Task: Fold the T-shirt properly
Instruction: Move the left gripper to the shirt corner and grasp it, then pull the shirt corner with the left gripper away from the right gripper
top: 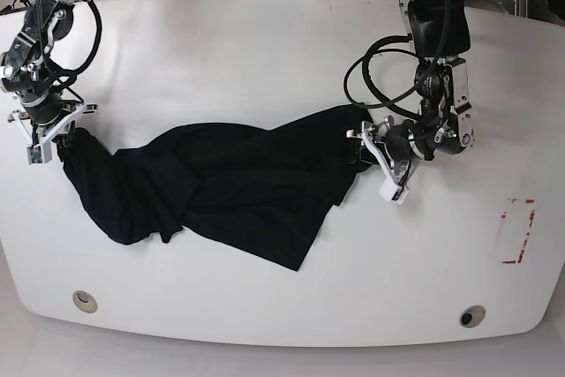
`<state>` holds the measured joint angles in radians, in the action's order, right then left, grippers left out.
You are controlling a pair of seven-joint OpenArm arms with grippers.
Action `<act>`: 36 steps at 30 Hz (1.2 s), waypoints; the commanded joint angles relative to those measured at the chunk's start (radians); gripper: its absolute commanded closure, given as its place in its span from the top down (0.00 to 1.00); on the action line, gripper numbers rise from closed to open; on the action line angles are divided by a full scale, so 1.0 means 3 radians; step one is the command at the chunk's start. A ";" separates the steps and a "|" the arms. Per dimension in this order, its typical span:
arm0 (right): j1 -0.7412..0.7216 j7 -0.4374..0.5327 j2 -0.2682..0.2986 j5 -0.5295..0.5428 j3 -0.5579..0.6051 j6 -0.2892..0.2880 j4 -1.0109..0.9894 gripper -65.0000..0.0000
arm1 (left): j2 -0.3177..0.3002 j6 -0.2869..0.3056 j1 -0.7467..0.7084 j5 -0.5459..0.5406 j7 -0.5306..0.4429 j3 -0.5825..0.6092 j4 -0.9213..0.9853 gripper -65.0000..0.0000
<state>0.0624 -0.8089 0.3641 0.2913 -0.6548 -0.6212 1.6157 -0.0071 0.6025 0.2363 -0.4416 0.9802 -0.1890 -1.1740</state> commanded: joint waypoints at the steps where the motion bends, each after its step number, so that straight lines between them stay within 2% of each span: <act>1: -0.0042 0.0080 0.0078 0.0034 -0.0019 -0.0008 0.0059 0.00 | 0.0001 -0.0011 0.0033 0.0042 0.0090 0.0004 -0.0027 0.09; 3: -0.0042 0.0075 0.0078 0.0034 -0.0019 -0.0008 0.0059 0.00 | -0.0005 -0.0011 0.0033 0.0042 0.0111 0.0004 -0.0027 0.01; 5: -0.0042 0.0075 0.0078 0.0034 -0.0019 -0.0008 0.0059 0.00 | -0.0005 -0.0011 0.0033 0.0042 0.0152 0.0004 -0.0027 0.00; 11: -0.0042 0.0075 0.0078 0.0034 -0.0014 -0.0008 0.0059 0.00 | -0.0025 -0.0001 0.0018 0.0047 0.0203 -0.0129 -0.0114 0.11; 16: -0.0042 0.0075 0.0078 0.0034 -0.0014 -0.0008 0.0059 0.00 | -0.0178 -0.0001 -0.0090 0.0047 0.0274 -0.0129 -0.0416 0.14; 22: -0.0042 0.0075 0.0078 0.0034 -0.0014 -0.0008 0.0053 0.00 | -0.0255 -0.0001 -0.0197 0.0053 0.0346 -0.0155 -0.0779 0.00; 30: -0.0042 0.0075 0.0083 0.0034 -0.0014 -0.0008 0.0053 0.00 | -0.0439 0.0009 -0.0325 0.0042 0.0540 -0.0155 -0.1009 0.00; 32: -0.0042 0.0075 0.0078 0.0034 -0.0014 -0.0008 0.0053 0.00 | -0.0496 0.0025 -0.0350 0.0042 0.0576 -0.0155 -0.1045 0.05; 36: -0.0042 0.0075 0.0067 0.0034 -0.0014 -0.0008 0.0053 0.00 | -0.0511 0.0183 -0.0371 0.0042 0.0581 -0.0186 -0.1055 0.24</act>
<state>0.0620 -0.8089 0.3630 0.2913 -0.6537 -0.6216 1.6154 -0.1535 0.6331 0.1047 -0.4126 1.1671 -0.2378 -1.4700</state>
